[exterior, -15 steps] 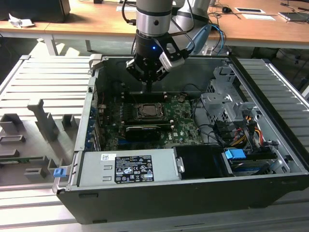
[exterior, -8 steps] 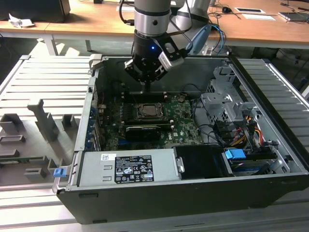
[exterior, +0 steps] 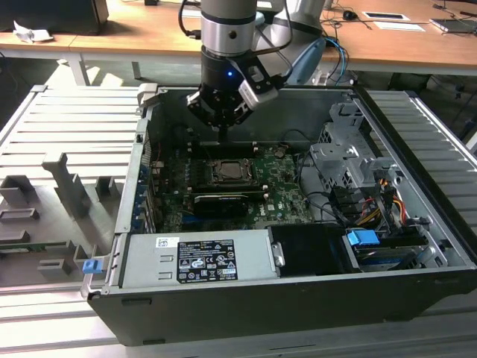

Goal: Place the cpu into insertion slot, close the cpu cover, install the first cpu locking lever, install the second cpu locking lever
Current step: 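Install the first cpu locking lever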

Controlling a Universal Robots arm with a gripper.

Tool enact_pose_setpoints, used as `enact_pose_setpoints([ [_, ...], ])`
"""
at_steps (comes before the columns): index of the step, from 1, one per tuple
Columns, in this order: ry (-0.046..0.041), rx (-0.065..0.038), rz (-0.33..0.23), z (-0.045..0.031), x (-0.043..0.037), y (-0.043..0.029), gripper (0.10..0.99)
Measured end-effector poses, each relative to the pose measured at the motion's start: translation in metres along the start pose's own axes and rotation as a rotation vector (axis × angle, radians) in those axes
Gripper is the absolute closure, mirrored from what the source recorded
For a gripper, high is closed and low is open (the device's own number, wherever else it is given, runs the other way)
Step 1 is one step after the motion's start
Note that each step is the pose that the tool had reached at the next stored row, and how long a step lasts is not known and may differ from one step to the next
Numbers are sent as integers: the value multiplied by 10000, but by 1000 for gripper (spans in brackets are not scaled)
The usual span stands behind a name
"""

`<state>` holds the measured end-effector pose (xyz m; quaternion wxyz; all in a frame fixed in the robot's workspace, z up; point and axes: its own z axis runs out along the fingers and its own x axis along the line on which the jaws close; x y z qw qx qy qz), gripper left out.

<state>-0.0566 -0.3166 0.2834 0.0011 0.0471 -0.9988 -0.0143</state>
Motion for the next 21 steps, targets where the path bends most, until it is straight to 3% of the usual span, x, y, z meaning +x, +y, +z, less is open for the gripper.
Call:
enact_pose_setpoints([
  [8, 0, 1, 1, 18, 88, 5, 980],
  [14, -6, 2, 165, 40, 111, -1, 980],
  [18, -8, -1, 168, 69, 225, 9, 980],
  [21, -5, 2, 167, 93, 243, 9, 980],
])
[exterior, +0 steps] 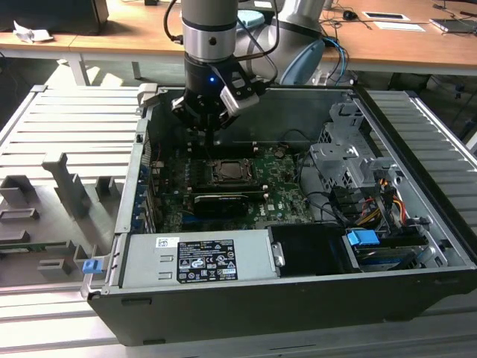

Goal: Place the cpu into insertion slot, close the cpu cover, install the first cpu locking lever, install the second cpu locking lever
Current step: 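Install the first cpu locking lever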

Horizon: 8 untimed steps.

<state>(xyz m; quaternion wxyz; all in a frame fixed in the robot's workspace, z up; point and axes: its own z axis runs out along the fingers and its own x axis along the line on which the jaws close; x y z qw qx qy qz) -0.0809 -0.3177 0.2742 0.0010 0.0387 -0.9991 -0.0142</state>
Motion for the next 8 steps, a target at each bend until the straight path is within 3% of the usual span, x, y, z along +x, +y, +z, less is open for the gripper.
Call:
enact_pose_setpoints([
  [8, -5, -8, 0, 7, 19, 1, 980],
])
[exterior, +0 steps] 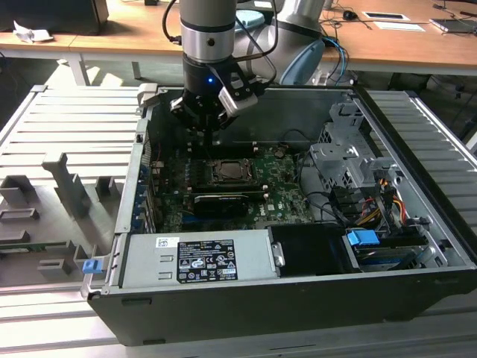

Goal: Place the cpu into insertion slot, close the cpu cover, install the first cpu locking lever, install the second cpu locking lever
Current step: 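Install the first cpu locking lever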

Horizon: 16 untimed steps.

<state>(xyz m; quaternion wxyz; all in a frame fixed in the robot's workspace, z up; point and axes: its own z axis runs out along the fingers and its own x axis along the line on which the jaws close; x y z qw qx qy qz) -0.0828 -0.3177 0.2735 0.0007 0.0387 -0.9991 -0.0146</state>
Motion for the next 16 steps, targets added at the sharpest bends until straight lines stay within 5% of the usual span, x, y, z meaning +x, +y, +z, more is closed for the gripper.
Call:
enact_pose_setpoints([
  [16, -12, 0, 0, 36, 74, 5, 980],
])
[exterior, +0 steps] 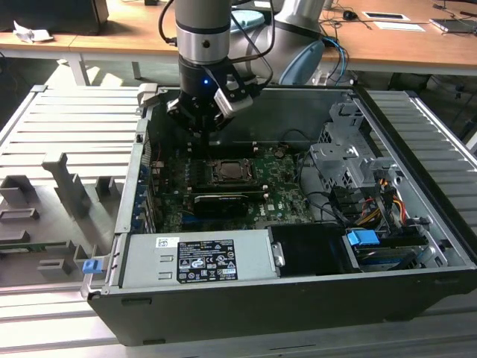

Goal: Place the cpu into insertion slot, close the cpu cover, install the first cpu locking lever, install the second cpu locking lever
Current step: 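Install the first cpu locking lever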

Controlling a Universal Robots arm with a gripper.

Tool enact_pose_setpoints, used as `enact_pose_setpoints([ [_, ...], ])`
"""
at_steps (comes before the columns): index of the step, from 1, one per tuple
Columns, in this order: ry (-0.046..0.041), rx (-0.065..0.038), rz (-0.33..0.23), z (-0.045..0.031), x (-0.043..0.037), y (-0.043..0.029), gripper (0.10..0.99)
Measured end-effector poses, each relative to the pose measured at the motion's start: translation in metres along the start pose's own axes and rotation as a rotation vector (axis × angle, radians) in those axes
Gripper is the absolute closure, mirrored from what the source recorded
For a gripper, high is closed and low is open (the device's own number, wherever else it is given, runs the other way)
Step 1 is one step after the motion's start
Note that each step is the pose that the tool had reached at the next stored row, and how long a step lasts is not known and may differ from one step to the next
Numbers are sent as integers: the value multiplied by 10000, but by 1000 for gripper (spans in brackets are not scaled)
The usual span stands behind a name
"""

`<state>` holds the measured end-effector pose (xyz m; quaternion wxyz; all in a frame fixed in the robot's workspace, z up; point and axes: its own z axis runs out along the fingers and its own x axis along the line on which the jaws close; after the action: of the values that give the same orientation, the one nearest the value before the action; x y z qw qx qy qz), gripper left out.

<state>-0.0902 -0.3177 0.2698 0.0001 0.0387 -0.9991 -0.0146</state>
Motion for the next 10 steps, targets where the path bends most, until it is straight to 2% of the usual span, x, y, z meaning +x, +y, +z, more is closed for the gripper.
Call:
enact_pose_setpoints([
  [7, -31, -1, -1, 68, 113, 7, 980],
  [10, -33, -29, 0, 126, 162, 20, 980],
])
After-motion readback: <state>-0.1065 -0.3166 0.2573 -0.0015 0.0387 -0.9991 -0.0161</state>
